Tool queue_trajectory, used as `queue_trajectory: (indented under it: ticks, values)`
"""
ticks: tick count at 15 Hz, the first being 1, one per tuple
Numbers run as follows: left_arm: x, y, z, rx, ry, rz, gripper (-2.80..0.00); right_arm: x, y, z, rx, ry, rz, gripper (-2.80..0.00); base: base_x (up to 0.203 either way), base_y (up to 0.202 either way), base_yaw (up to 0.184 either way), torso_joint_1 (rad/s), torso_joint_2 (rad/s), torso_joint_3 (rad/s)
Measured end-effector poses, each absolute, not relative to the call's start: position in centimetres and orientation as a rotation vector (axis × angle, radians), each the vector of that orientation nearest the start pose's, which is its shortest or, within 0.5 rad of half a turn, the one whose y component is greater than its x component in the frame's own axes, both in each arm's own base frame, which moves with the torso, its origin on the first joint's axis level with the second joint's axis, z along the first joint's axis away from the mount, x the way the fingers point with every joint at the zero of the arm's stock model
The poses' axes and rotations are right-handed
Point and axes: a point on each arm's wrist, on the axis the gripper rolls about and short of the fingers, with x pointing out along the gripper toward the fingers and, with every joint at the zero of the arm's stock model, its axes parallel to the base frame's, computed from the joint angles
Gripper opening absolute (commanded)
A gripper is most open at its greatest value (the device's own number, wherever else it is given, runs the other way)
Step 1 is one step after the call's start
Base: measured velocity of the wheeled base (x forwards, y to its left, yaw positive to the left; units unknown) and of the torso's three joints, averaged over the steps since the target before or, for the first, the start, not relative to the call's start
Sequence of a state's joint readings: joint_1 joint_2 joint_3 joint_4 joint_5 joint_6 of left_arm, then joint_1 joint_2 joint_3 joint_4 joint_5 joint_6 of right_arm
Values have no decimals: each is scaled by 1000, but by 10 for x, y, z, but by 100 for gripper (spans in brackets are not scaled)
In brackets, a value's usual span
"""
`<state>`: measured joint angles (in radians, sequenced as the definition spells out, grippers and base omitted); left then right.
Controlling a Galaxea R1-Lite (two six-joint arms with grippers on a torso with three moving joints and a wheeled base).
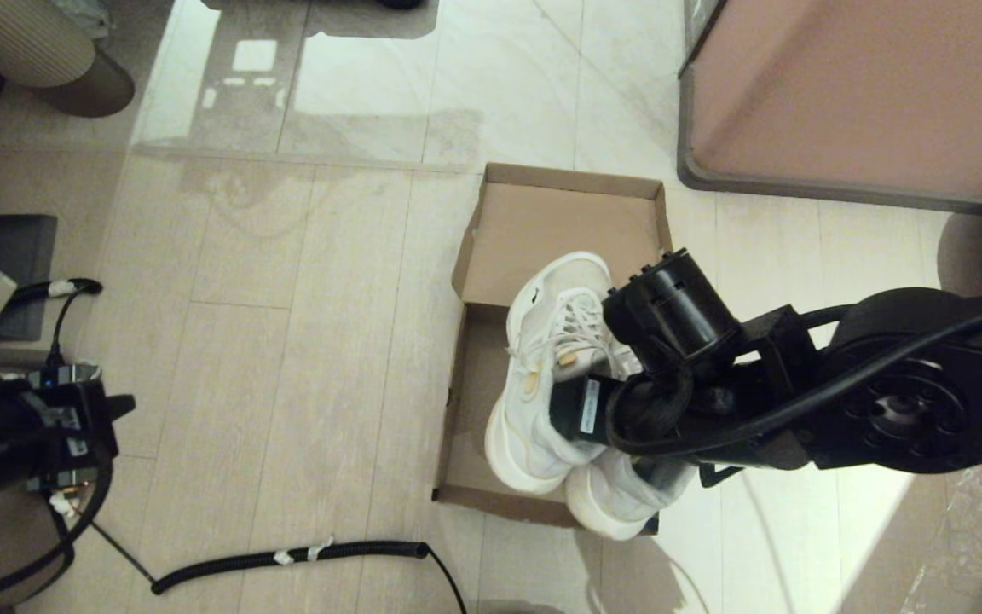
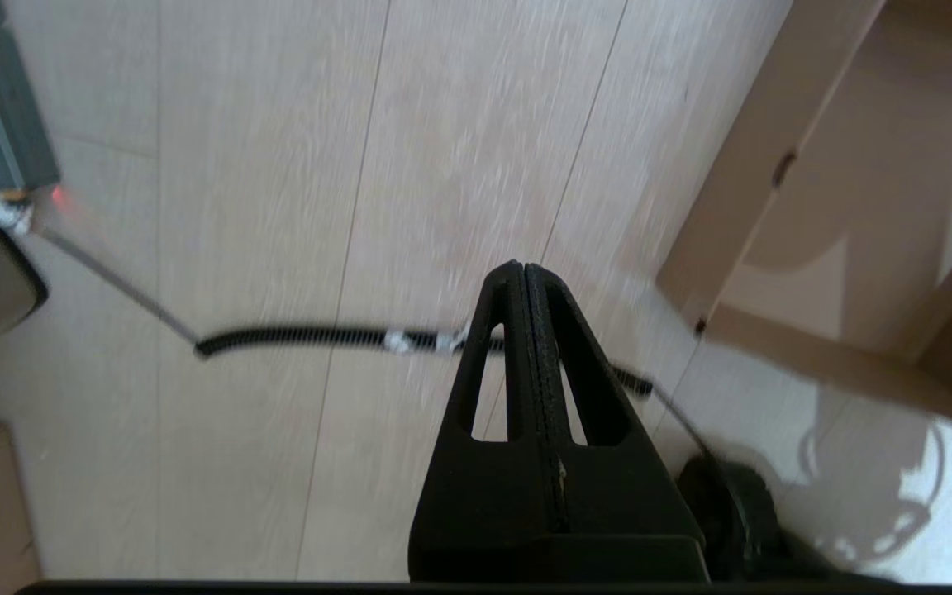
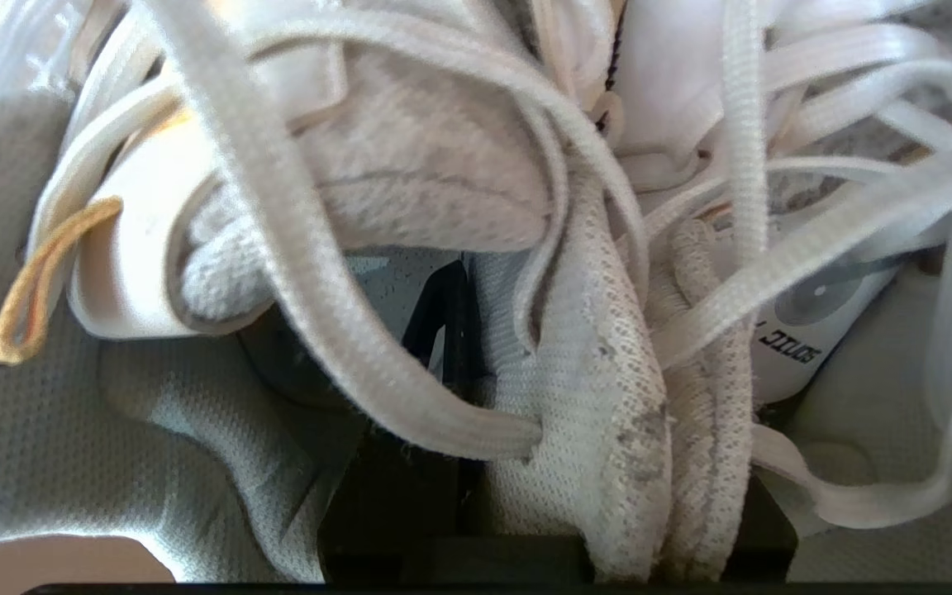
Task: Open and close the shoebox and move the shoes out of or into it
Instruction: Put the shoes out of the shoe box
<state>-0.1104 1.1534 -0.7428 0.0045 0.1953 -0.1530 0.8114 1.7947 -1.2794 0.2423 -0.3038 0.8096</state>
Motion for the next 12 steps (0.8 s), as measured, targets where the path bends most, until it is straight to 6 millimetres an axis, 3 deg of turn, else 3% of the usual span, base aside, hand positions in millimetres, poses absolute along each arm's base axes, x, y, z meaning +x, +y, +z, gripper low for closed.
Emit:
queue_trajectory:
  ticks: [3,6,9,12]
  values:
    - [173,-19,223,-72,437,93,-280,240,212,211,401,751,137,-280,0,0,0,0,0,0]
    - [179,-23,220,-65,455,76,-280,265,175,217,446,701,26,-280,0,0,0,0,0,0]
    - [182,-28,218,-55,468,55,-280,290,120,220,461,655,-118,-280,0,0,0,0,0,0]
    - [186,-38,211,-43,494,18,-280,313,53,218,441,612,-267,-280,0,0,0,0,0,0]
